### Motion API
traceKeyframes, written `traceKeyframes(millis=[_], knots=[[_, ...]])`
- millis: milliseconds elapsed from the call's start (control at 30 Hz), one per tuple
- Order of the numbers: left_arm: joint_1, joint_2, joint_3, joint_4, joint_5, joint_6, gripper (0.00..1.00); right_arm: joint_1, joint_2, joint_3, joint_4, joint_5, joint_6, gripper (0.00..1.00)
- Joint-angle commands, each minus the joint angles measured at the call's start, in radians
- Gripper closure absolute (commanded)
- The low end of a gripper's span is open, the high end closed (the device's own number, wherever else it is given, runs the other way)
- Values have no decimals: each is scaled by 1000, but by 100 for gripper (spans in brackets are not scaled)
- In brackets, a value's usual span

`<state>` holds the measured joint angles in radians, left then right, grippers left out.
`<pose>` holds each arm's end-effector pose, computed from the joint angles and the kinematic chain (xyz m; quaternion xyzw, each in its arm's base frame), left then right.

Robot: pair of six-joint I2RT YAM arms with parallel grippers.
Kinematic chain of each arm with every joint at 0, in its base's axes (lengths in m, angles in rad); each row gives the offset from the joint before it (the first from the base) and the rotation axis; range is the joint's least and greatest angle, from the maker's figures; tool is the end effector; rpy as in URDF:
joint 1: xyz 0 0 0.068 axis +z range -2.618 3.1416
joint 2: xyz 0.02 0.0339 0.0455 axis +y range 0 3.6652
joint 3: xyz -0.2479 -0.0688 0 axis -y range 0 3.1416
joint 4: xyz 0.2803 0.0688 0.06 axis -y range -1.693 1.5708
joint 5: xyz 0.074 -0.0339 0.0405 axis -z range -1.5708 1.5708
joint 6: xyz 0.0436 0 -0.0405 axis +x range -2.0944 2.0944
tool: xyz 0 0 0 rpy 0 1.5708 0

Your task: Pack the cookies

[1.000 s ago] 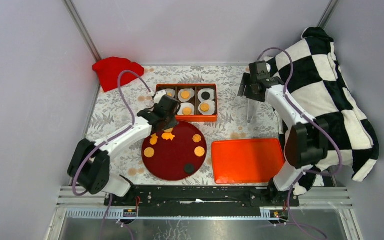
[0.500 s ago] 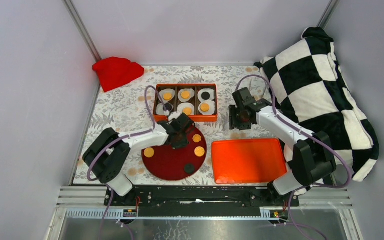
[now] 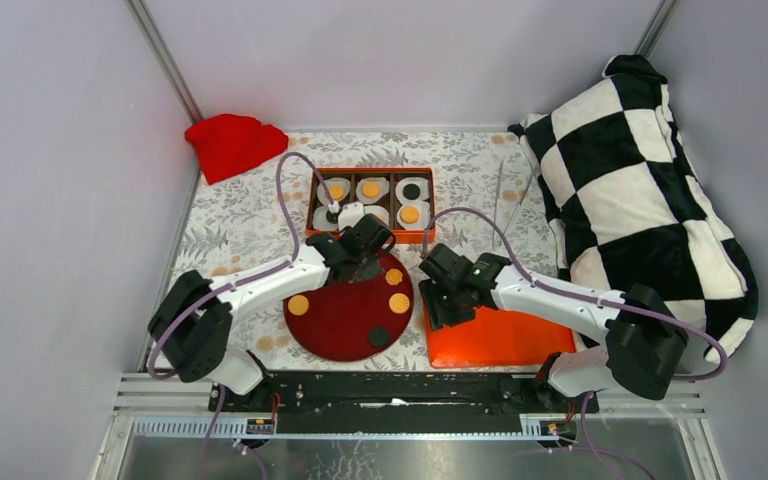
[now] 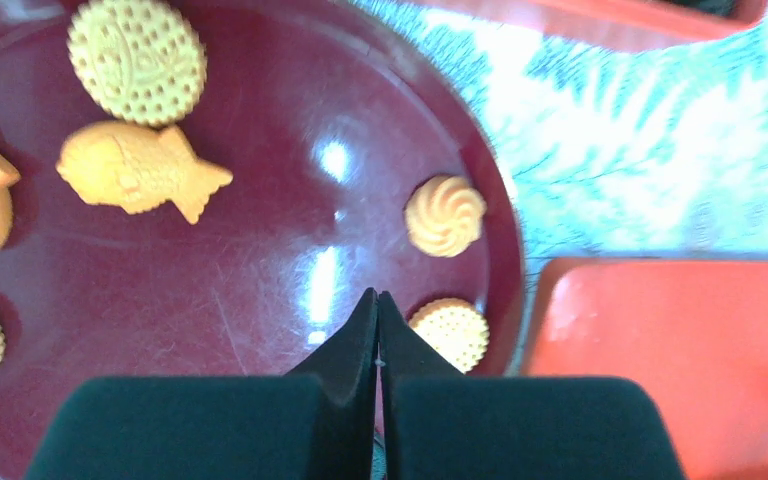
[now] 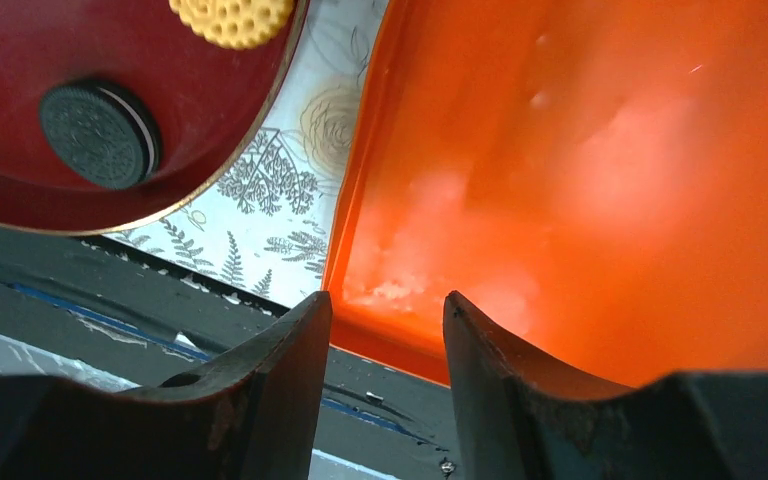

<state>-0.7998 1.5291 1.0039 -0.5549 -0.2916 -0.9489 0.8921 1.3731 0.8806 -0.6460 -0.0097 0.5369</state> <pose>0.2437 -0.2328 0.1705 -0.1067 0.9545 -0.0939 0.2623 0.1855 0.2306 0.1701 -0.1736 0.9612 0.1441 0.1589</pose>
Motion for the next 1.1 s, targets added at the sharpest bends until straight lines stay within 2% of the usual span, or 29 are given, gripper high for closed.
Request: traceKeyframes(millis=[0,200,433,467,567,633,733,900,1067], knots=[[-4,-74,41,-34,-118,43,100,56,53,-8,20,35,83,48],[-3,-128,10,-50,-161,57,100,80,172,5,98,16,91,49],[-3,-192,-24,-54,-206,74,100,135,275,46,113,40,116,53],[-3,-201,-26,-50,-215,81,100,140,285,46,113,43,123,57],[-3,-226,-32,-20,-222,113,99,147,304,44,86,79,147,87],[-2,-241,-44,13,-210,141,98,153,298,40,63,109,152,95],[-3,-256,-70,85,-171,186,93,164,265,32,28,135,148,100],[-2,-248,-99,231,-27,258,85,211,185,86,-84,153,110,100],[-2,-245,-126,368,133,293,68,277,77,201,-181,72,46,100]])
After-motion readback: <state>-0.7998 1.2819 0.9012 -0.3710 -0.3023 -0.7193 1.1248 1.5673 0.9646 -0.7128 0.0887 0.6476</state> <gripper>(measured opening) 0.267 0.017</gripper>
